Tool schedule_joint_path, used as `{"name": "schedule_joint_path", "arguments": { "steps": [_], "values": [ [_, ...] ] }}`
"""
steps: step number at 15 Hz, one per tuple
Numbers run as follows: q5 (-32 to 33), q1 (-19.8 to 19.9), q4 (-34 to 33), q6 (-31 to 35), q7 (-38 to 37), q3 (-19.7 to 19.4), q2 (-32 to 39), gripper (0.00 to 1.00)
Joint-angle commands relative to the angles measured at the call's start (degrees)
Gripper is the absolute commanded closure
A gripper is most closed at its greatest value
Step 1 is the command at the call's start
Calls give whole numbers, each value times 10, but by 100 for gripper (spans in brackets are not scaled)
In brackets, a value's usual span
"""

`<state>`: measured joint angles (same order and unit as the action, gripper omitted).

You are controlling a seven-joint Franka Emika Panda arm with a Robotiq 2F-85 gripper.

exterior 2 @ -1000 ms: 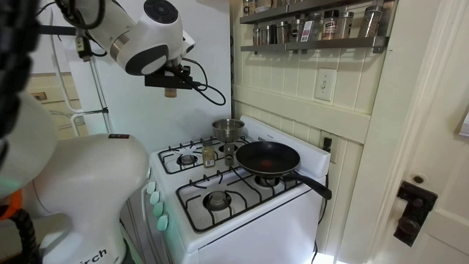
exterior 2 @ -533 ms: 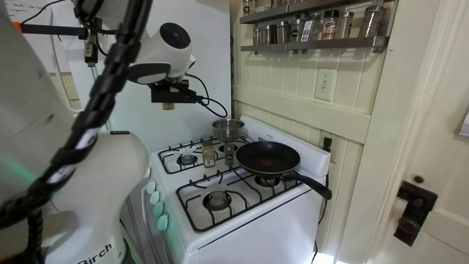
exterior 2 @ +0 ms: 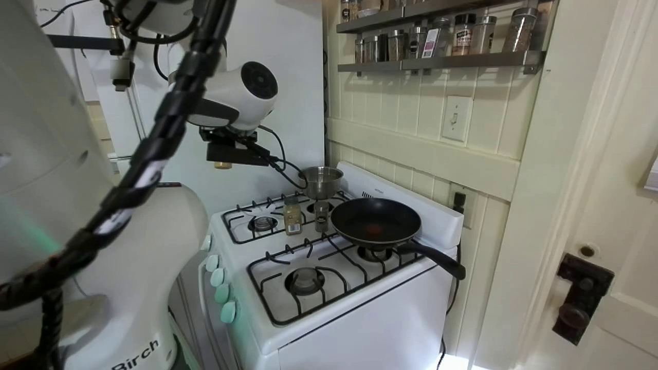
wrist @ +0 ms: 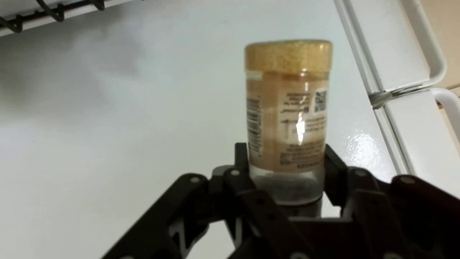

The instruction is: Move one spice bottle from the middle shelf to the stove

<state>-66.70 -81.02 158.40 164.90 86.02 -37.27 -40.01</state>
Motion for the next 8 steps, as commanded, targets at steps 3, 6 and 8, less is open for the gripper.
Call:
{"name": "schedule_joint_path", "arguments": {
  "steps": [3, 6, 8],
  "values": [
    [-76, 21, 1, -31, 132, 5, 83, 75],
    [-92, 31, 2, -30, 151, 5, 119, 75],
    [-102, 38, 2, -30, 157, 7, 141, 75]
  ]
}}
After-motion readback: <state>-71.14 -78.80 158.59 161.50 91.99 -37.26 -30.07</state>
